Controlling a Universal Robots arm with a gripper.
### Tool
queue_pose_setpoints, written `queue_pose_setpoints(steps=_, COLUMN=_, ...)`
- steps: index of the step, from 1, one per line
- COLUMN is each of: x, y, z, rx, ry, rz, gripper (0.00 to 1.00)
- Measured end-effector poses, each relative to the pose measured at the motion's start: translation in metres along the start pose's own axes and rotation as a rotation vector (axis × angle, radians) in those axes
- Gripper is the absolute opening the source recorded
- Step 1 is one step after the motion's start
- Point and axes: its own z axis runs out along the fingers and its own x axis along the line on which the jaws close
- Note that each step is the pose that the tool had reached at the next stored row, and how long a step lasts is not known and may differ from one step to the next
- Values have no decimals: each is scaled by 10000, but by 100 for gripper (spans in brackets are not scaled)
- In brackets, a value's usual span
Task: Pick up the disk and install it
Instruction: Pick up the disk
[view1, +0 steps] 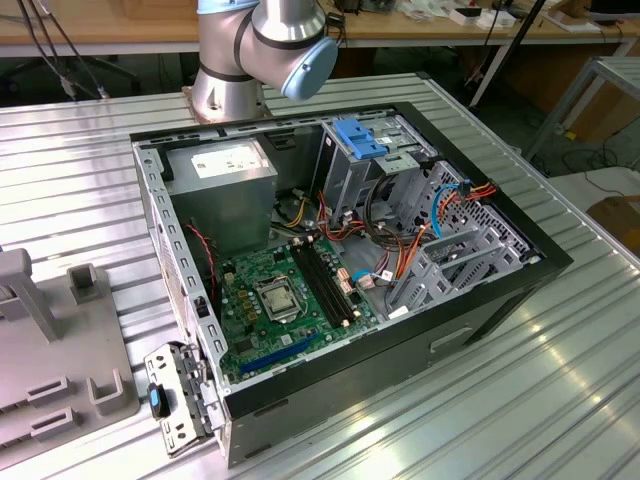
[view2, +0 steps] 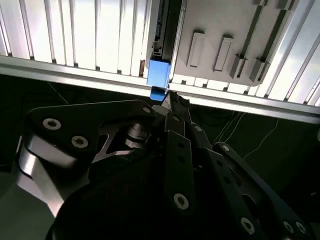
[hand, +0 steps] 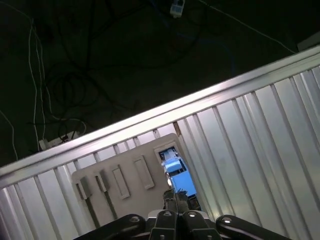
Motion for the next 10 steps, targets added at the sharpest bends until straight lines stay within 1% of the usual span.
queue_pose_setpoints(steps=1, x=-1, y=0, z=4, rx=9, ry=4, rz=-135, gripper=11)
queue_pose_setpoints(steps=3, x=-15, y=5, z=11, rx=124, ry=47, rz=-262, gripper=11)
queue_pose_setpoints(steps=5, x=-39, y=14, z=18, rx=292, ry=103, rz=-297, gripper=11)
queue_pose_setpoints(steps=7, x=-40, y=14, z=25, rx=357, ry=112, rz=-465, gripper=11)
queue_pose_setpoints(steps=9, x=-40, y=14, z=39, rx=403, ry=107, rz=-941, gripper=11)
queue_pose_setpoints(steps=10, x=-40, y=14, z=43, rx=406, ry=105, rz=-1291, gripper=11)
